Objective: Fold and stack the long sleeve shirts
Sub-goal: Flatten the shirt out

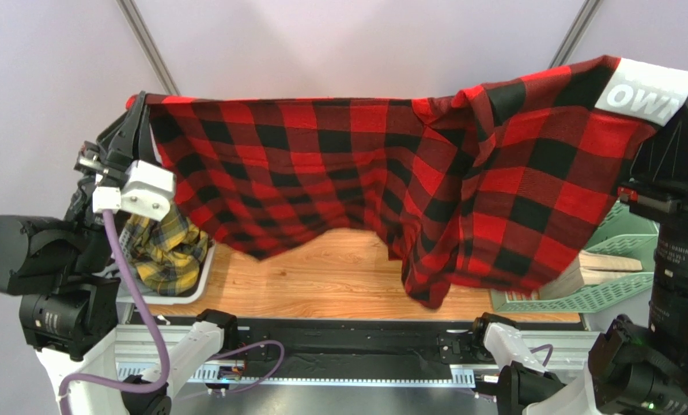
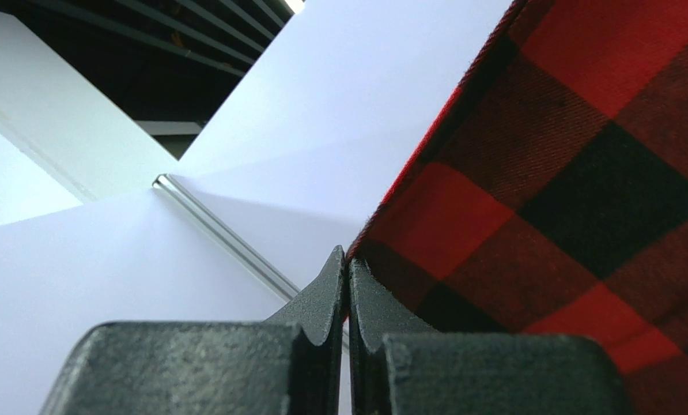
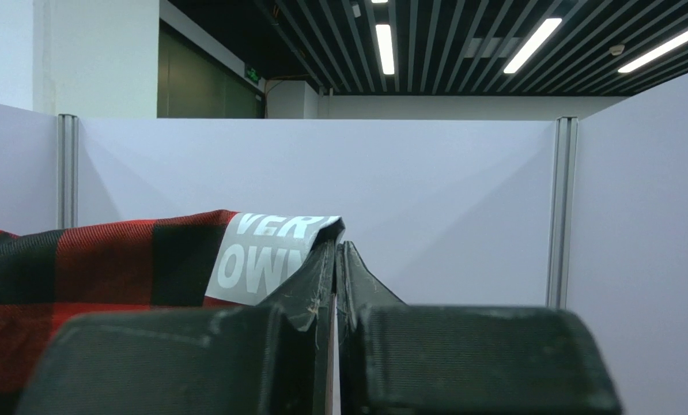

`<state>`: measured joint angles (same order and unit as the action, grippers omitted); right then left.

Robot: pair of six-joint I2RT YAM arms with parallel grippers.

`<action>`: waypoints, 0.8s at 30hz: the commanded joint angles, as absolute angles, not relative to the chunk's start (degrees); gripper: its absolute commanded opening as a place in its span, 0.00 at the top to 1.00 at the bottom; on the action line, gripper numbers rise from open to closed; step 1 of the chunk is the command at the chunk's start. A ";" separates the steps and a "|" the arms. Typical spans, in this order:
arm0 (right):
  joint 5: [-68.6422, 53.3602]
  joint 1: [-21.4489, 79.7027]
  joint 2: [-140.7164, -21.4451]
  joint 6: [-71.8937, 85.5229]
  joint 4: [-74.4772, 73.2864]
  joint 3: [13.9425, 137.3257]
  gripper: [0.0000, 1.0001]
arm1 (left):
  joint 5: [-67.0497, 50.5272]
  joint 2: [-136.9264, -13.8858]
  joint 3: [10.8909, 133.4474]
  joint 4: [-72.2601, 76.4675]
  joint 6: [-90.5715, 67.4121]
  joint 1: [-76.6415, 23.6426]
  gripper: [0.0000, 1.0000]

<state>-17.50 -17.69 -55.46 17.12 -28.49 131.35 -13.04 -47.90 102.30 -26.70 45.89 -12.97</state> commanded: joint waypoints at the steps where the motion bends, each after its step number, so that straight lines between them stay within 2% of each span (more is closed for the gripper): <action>1: -13.25 -18.37 -65.38 15.11 -26.19 127.20 1.00 | -6.07 -56.68 100.91 -27.25 46.49 -12.04 1.00; 5: -20.12 -15.93 -74.06 17.40 -25.57 121.58 1.00 | -6.24 -61.87 92.66 -21.48 47.90 -11.95 1.00; 10: -16.62 -6.17 -84.00 6.08 -26.72 111.02 1.00 | -10.27 -74.59 82.98 -13.46 46.06 -10.38 1.00; 13: -14.16 -2.21 -95.06 2.39 -26.28 108.98 1.00 | -11.51 -85.93 80.95 -7.41 46.49 -8.88 0.92; 14: -13.63 -0.72 -98.75 1.24 -26.80 110.55 0.98 | -11.77 -89.09 81.82 -6.69 46.49 -7.92 0.81; 15: -12.84 -0.27 -102.88 0.19 -31.59 118.40 0.93 | -9.69 -95.82 84.96 -5.90 45.62 -7.56 0.72; 16: -10.66 -0.18 -111.36 -3.48 -34.42 122.30 0.65 | -7.75 -99.28 87.86 -7.89 44.66 -7.21 0.65; 17: -9.33 2.26 -113.62 -6.21 -36.19 124.17 0.39 | -4.25 -105.49 95.63 -11.48 44.47 -6.86 0.54; 18: -5.58 2.81 -115.03 -8.85 -36.73 125.32 0.13 | -2.48 -107.73 99.19 -14.91 44.12 -6.77 0.51; 19: -5.28 3.25 -116.96 -10.96 -38.30 126.72 0.00 | -0.89 -109.23 101.84 -19.20 43.16 -6.68 0.50; 22: -6.49 2.90 -120.67 -13.97 -52.70 135.85 0.00 | -3.07 -108.12 104.86 -26.52 40.26 -6.07 0.44; 24: -10.69 1.59 -118.32 -14.50 -56.42 133.17 0.00 | -6.23 -103.64 100.82 -28.12 39.03 -6.06 0.42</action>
